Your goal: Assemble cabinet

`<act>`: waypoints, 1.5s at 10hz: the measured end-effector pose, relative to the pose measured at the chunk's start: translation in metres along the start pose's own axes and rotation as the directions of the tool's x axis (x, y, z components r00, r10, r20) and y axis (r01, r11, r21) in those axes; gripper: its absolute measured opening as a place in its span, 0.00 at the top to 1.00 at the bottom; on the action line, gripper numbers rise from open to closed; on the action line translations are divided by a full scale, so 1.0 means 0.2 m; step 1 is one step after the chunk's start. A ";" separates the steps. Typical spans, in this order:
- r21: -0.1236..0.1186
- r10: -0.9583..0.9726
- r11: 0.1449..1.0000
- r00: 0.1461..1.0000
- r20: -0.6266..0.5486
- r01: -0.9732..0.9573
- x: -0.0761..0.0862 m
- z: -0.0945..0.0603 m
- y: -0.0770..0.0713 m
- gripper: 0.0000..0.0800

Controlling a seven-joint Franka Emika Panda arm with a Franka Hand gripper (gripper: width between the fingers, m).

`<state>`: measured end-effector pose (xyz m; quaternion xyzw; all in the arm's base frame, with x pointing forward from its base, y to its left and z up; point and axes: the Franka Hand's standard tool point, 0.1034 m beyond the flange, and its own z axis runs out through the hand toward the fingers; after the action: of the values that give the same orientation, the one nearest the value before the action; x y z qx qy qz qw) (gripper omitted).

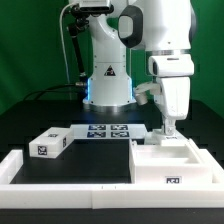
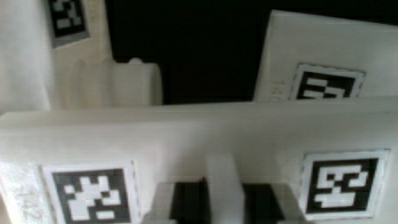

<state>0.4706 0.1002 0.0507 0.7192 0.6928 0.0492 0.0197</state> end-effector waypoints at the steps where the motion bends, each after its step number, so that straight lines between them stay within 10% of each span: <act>1: -0.001 0.000 1.000 1.000 -0.001 0.000 0.00 0.00 0.00 0.91; 15: 0.037 0.092 0.995 0.995 0.035 -0.093 0.07 -0.01 0.07 0.91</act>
Offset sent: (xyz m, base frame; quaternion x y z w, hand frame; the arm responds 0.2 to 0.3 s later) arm 0.0000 0.0000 0.0000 0.0000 0.0000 0.0000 1.0000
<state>0.4850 0.1126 0.0546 0.7514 0.6592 0.0249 0.0151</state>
